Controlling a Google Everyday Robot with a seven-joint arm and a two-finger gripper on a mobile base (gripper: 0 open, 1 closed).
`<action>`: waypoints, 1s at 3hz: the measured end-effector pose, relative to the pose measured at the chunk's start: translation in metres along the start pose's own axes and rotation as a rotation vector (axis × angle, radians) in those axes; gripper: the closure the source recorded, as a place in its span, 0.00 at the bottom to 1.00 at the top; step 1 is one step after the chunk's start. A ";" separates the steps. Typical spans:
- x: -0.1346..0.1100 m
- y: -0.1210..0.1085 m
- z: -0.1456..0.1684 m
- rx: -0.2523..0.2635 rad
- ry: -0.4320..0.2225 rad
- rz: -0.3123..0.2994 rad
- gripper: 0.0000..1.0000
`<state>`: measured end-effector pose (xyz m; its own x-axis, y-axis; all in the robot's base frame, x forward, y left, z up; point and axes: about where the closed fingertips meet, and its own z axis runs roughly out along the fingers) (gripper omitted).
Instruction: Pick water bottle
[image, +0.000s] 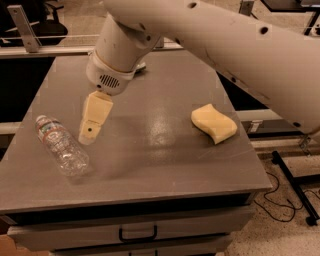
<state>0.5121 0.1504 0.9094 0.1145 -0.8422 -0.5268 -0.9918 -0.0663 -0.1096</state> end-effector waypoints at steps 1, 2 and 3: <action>-0.005 0.000 0.013 0.005 -0.007 0.033 0.00; -0.014 -0.002 0.039 0.008 -0.048 0.115 0.00; -0.027 -0.011 0.063 0.025 -0.090 0.216 0.00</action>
Offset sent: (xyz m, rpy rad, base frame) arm 0.0146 0.0631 -0.0463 0.1362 0.1118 -0.2082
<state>0.5235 0.2078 0.8720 -0.0941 -0.7843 -0.6132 -0.9922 0.1241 -0.0065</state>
